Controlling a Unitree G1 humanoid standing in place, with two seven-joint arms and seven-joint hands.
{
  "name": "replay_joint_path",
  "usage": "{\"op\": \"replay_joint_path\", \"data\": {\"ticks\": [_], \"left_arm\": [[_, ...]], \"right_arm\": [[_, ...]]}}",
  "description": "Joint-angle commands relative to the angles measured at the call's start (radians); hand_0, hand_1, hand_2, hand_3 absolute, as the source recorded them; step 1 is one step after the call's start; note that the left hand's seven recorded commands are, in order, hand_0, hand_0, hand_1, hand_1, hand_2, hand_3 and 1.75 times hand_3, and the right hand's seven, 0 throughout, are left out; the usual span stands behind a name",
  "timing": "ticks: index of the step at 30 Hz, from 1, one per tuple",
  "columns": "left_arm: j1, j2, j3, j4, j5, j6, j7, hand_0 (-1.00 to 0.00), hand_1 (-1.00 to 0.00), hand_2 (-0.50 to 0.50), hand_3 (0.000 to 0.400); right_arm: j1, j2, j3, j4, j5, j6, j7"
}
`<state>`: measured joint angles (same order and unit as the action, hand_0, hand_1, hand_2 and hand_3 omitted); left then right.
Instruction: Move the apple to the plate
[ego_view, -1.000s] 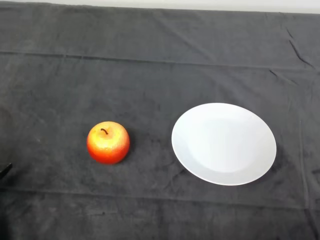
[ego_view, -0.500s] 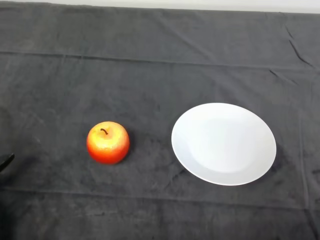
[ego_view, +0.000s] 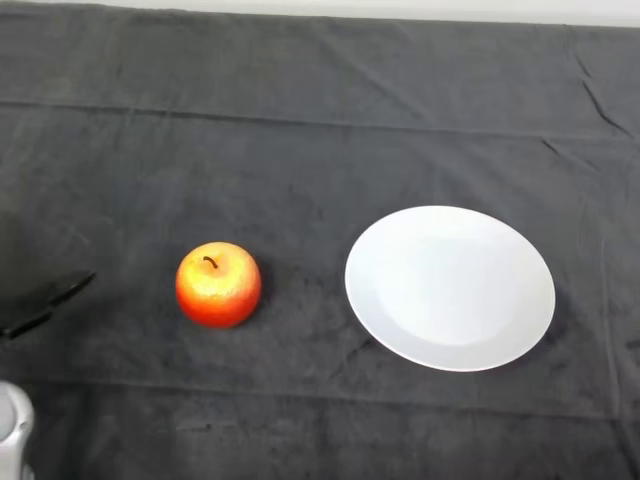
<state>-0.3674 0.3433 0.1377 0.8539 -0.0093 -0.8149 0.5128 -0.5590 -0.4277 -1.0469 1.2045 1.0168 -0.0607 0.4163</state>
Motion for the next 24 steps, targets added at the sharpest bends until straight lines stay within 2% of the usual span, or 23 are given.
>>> {"op": "replay_joint_path", "data": {"ticks": [1,9,13,18,24], "left_arm": [[0.039,-0.009,-0.027,-0.075,0.030,0.035,-0.001,0.00,0.00,0.00,0.000],[0.136,-0.017,-0.144,-0.351,0.063,0.176,-0.016,0.00,0.00,0.00,0.000],[0.176,-0.020,-0.209,-0.448,0.074,0.232,-0.015,0.00,0.00,0.00,0.000],[0.197,-0.014,-0.279,-0.500,0.064,0.279,-0.027,0.00,0.00,0.00,0.000],[0.183,-0.005,-0.333,-0.491,0.036,0.318,-0.055,0.00,0.00,0.00,0.000]], "right_arm": [[0.005,0.001,-0.0144,-0.021,0.0114,-0.013,0.0067],[0.006,0.003,-0.0130,-0.027,0.0106,-0.012,0.0033],[0.007,0.005,-0.0121,-0.031,0.0101,-0.011,0.0014],[0.009,0.006,-0.0110,-0.035,0.0095,-0.011,-0.0011],[0.010,0.008,-0.0100,-0.039,0.0090,-0.010,-0.0037]]}}
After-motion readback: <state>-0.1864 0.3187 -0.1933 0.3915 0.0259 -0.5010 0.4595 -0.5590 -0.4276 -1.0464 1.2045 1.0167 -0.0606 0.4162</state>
